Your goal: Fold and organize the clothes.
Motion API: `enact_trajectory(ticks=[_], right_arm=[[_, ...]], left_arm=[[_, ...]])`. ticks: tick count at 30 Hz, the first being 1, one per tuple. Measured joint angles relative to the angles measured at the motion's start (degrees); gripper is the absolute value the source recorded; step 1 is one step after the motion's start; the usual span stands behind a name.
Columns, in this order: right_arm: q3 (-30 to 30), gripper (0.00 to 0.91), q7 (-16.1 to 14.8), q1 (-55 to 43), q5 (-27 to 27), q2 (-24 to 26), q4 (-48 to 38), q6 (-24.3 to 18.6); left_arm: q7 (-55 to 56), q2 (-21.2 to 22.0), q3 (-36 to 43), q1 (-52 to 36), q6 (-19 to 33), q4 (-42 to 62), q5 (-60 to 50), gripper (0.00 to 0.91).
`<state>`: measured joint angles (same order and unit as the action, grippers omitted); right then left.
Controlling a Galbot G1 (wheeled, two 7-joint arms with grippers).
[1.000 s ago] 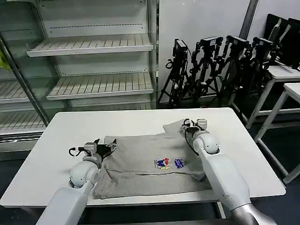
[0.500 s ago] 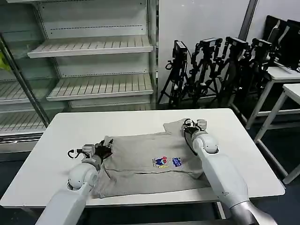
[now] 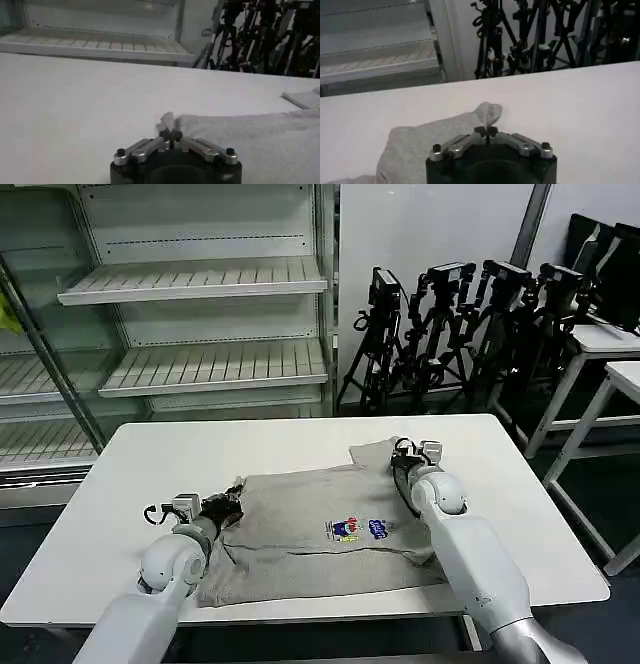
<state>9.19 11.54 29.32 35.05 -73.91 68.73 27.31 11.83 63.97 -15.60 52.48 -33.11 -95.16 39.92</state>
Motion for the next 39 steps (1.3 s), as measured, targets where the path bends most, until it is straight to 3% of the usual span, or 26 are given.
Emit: enact_trajectory(ticks=[8,18,39], right_arm=[[1.2,0.000,-0.1,1.0,-0.4,1.2,4.3,-4.4],[3.3,0.000,-0.4,5.8,-1.1,4.2,13.9,-6.1],[12.3,0.000,-1.6,30.2,-7.8,8.7,35.9,-7.6]], left_arm=[[0.1,-1.0,-1.4,-0.2,-0.1,-2.1,1.6,0.020],[0.3,-3.0,-3.5,1.4,0.0,-6.6,2.9,0.020],[-0.4,-7.2,-6.3,16.1,0.7,-23.1,-2.9,0.020]])
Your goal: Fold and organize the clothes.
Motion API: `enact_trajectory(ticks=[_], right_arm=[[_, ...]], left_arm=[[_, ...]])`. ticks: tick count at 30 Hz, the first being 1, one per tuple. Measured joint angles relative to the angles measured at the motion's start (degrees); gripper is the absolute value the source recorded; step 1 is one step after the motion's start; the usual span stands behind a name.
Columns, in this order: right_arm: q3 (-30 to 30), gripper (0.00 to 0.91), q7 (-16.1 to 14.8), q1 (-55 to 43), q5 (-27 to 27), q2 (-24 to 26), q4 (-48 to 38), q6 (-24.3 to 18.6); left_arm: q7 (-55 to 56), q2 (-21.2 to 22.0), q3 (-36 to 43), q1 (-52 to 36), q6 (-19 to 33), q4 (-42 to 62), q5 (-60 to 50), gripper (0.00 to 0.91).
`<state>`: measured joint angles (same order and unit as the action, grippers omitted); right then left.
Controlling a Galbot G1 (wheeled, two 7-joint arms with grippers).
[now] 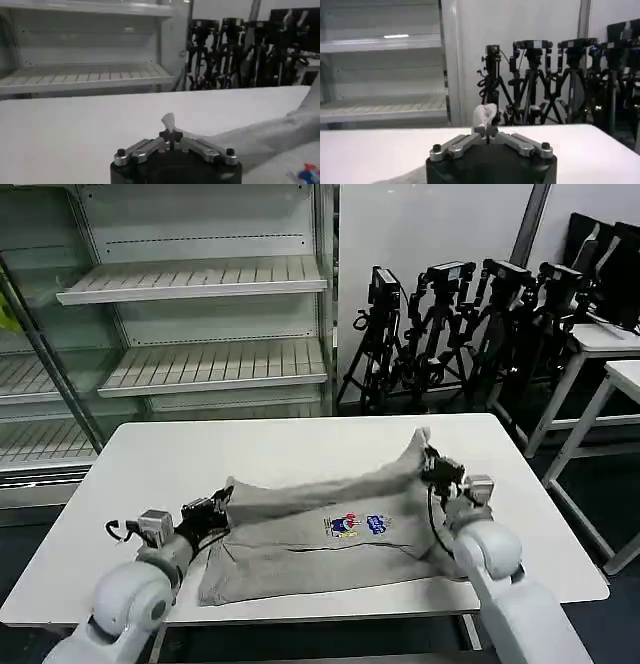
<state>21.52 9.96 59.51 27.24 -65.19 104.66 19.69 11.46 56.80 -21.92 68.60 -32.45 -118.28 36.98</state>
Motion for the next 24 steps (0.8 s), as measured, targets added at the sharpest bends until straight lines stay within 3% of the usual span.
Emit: enact_trajectory(ticks=[3,4,5,6,7,8,24], right_arm=[[1.6,0.000,-0.1,3.4,-0.9,0.2,1.2,0.0],[2.0,0.081,-0.1,4.4,-1.2,0.2,1.5,0.1],[2.3,0.907,-0.1,5.2,-1.4,0.1,1.7,0.3],[2.5,0.907,0.0,5.9,-1.7,0.1,1.9,0.5],[2.8,0.907,0.1,6.6,-1.9,0.0,2.0,0.8],[2.9,0.907,0.2,7.1,-2.1,-0.1,2.1,1.2],[7.4,0.907,1.3,17.7,-5.2,-0.7,10.7,2.2]], left_arm=[[-0.3,0.0,0.0,2.6,0.3,-0.8,-1.7,0.020],[-0.5,0.0,0.1,3.5,0.4,-1.0,-2.4,0.020],[-0.7,0.0,0.3,4.2,0.4,-1.1,-3.0,0.101],[-0.9,0.1,0.4,5.0,0.5,-1.1,-3.8,0.615],[-1.0,0.2,0.6,5.5,0.6,-1.1,-4.5,0.877],[-1.1,0.3,0.7,5.9,0.6,-1.1,-5.2,0.907],[-0.5,3.1,-0.9,10.5,3.3,-3.8,-8.6,0.907]])
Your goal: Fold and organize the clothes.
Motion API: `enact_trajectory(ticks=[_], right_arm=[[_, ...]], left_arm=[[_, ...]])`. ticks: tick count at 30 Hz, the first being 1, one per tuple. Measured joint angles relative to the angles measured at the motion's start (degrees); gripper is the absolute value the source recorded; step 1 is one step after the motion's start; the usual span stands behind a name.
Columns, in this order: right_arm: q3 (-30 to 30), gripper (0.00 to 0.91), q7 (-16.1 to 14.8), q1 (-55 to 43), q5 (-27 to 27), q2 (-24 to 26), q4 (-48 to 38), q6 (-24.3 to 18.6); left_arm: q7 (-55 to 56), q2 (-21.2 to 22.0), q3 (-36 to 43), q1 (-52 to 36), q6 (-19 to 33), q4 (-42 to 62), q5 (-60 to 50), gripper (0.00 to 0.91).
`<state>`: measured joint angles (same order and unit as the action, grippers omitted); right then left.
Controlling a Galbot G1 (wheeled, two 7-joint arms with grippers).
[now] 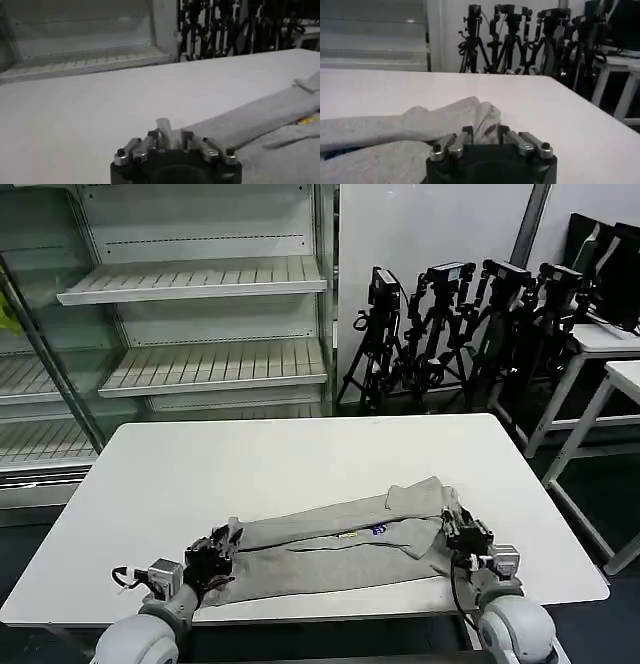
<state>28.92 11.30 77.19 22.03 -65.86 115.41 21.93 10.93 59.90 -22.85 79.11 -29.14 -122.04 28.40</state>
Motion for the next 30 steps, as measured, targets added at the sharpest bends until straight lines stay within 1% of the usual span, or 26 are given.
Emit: enact_trajectory(ticks=[5,9,10,11,12,13,22,30], right_arm=[[2.4,0.907,0.4,4.8,-0.7,-0.4,4.4,0.3],[3.9,0.907,0.9,8.1,-0.9,-0.9,6.8,0.4],[4.1,0.907,0.9,8.8,-0.9,-1.0,7.3,0.4],[4.3,0.907,1.0,9.5,-1.0,-1.1,7.8,0.4],[4.6,0.907,1.0,10.2,-1.0,-1.1,8.4,0.5],[4.8,0.907,1.1,10.8,-1.1,-1.1,8.8,0.6],[6.4,0.907,1.2,15.0,-1.4,-1.1,11.9,0.7],[6.6,0.907,1.6,16.9,-1.5,-1.6,13.8,0.9]], left_arm=[[2.3,2.2,-1.4,3.2,1.7,-2.7,1.2,0.907],[4.5,5.0,-1.6,5.2,2.4,-3.6,2.7,0.907],[4.8,5.6,-1.6,5.5,2.5,-3.6,2.9,0.423],[5.3,6.2,-1.5,5.7,2.6,-3.6,3.1,0.171],[5.6,7.0,-1.4,5.9,2.8,-3.6,3.2,0.050],[5.9,7.6,-1.3,6.0,2.9,-3.4,3.4,0.010],[7.8,12.0,-0.1,5.8,3.9,0.0,4.1,0.010],[8.2,14.1,0.3,6.3,4.4,1.3,4.8,0.010]])
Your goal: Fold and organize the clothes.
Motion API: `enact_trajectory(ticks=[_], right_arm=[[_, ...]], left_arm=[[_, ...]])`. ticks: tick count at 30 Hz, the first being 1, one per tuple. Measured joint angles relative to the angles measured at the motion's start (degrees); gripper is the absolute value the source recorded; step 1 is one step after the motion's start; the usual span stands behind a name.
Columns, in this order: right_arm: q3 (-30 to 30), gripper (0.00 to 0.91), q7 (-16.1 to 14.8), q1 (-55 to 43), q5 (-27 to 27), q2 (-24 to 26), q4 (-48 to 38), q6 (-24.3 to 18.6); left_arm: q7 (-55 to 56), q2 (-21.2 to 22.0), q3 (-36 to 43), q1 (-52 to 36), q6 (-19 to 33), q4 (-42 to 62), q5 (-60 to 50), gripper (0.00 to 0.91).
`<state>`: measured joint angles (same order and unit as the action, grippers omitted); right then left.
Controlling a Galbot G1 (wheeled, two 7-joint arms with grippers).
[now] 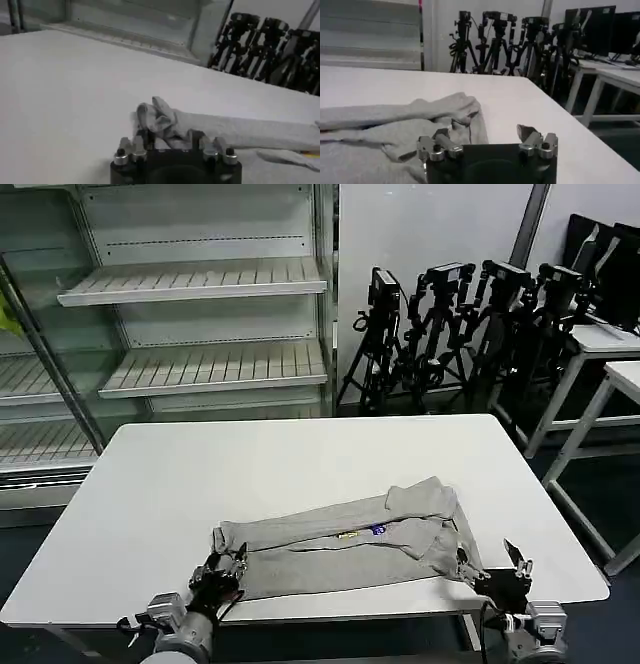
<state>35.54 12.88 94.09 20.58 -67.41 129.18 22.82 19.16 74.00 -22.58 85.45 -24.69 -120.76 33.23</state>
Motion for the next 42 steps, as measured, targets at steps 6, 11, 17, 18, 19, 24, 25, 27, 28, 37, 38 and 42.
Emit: enact_trajectory(ticks=[6,11,17,18,19,24,25,27,28,37,38,42], right_arm=[[0.0,0.907,0.3,0.5,-0.1,-0.5,0.8,0.1],[0.3,0.907,0.5,0.9,0.0,-0.6,1.3,0.1],[0.4,0.907,0.6,0.9,0.2,-0.9,1.7,0.3],[0.4,0.907,0.6,0.9,0.2,-0.9,1.7,0.3],[0.4,0.907,0.6,0.9,0.3,-1.0,1.8,0.3],[0.4,0.907,0.7,0.6,0.6,-1.2,1.8,0.4],[0.3,0.907,0.7,0.6,0.6,-1.3,1.8,0.4],[0.3,0.907,0.7,0.5,0.7,-1.4,1.8,0.4],[0.2,0.907,0.7,0.5,0.7,-1.4,1.8,0.5],[0.4,0.907,0.9,0.7,0.8,-1.5,1.7,0.8],[0.4,0.907,0.9,0.8,0.7,-1.5,1.8,0.8],[0.7,0.907,0.8,1.7,0.3,-1.7,2.3,0.5]], left_arm=[[0.0,0.9,-0.4,-0.1,0.2,0.7,1.7,0.010],[-0.4,1.1,-1.4,0.3,0.5,0.5,4.8,0.010],[-0.5,0.4,-4.2,1.3,-0.3,-1.3,11.6,0.010],[-0.4,0.2,-4.9,1.4,-0.5,-1.6,13.1,0.010],[-0.2,0.1,-5.7,1.6,-0.8,-2.0,14.5,0.010],[0.4,-1.4,-11.8,2.2,-1.9,-3.3,23.0,0.010],[0.4,-1.7,-13.2,2.2,-2.1,-3.4,24.8,0.010],[0.5,-2.5,-16.4,2.2,-2.8,-3.4,28.3,0.010],[0.6,-3.0,-18.0,2.2,-3.1,-3.4,30.0,0.010],[1.6,-5.2,-28.6,1.4,-6.0,-2.9,46.2,0.010],[1.6,-5.2,-29.0,1.3,-6.2,-3.1,47.7,0.010],[1.5,-3.8,-28.4,0.4,-6.8,-4.5,52.2,0.010]])
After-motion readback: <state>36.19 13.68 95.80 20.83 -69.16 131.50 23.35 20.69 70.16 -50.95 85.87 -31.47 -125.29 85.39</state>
